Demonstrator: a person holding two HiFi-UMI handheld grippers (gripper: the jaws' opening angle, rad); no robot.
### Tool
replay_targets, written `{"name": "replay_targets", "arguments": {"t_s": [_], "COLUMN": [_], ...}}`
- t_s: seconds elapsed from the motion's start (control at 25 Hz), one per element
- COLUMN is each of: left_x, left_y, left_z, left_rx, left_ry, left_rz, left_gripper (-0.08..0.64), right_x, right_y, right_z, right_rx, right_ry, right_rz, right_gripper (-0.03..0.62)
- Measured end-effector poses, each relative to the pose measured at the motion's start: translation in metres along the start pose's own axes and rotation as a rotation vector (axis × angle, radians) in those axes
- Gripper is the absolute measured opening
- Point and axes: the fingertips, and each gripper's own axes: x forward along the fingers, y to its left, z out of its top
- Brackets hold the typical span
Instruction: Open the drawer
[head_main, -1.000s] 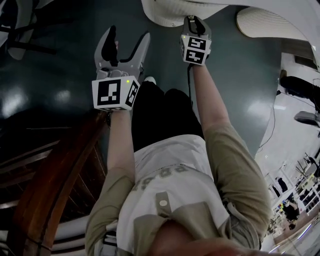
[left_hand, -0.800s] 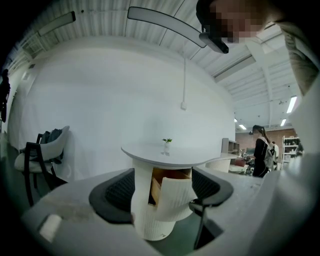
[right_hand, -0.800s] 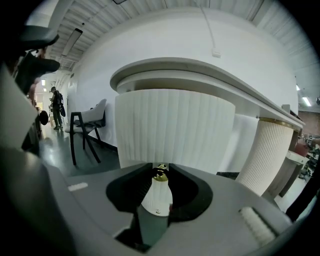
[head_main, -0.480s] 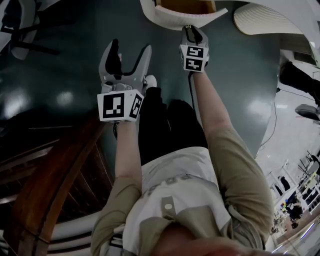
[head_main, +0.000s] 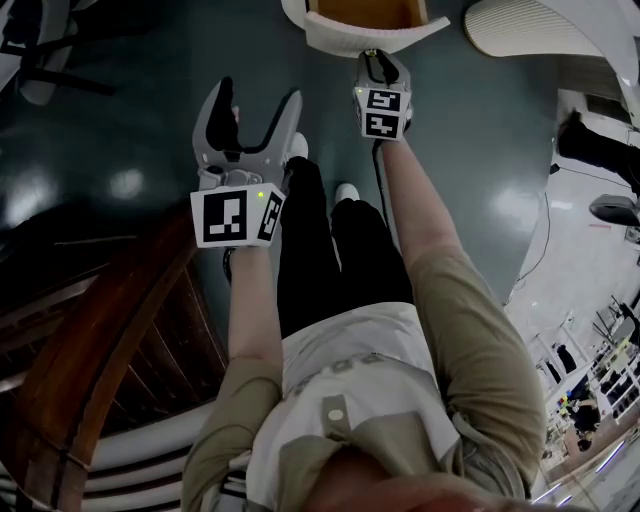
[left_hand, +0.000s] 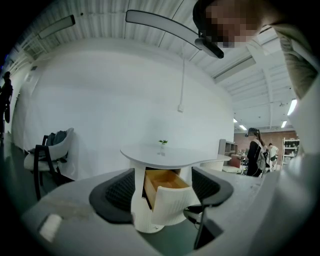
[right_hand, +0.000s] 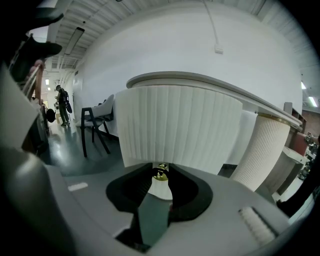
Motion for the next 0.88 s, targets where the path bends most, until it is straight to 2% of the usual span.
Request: {"name": "replay_targets", "arguments": {"t_s": [0.2, 0.88], "left_x": [-0.004, -0.019], "left_y": [-0.012, -0.024], "left_z": [0.01, 0.019], "left_rx": [0.025, 0.018], "left_ry": [0.0, 0.001], "left_rz": [-0.005, 0.036], "left_gripper": [0.367, 0.367], "right_x": [-0.01, -0.035], "right_y": [0.002, 0.007], "right_z": [-0.005, -0.021], "right_rx": [0.005, 0.006], "right_ry": [0.016, 0.05], "right_rz": [0.013, 0.038], "right_gripper": [0.106, 0.106]}}
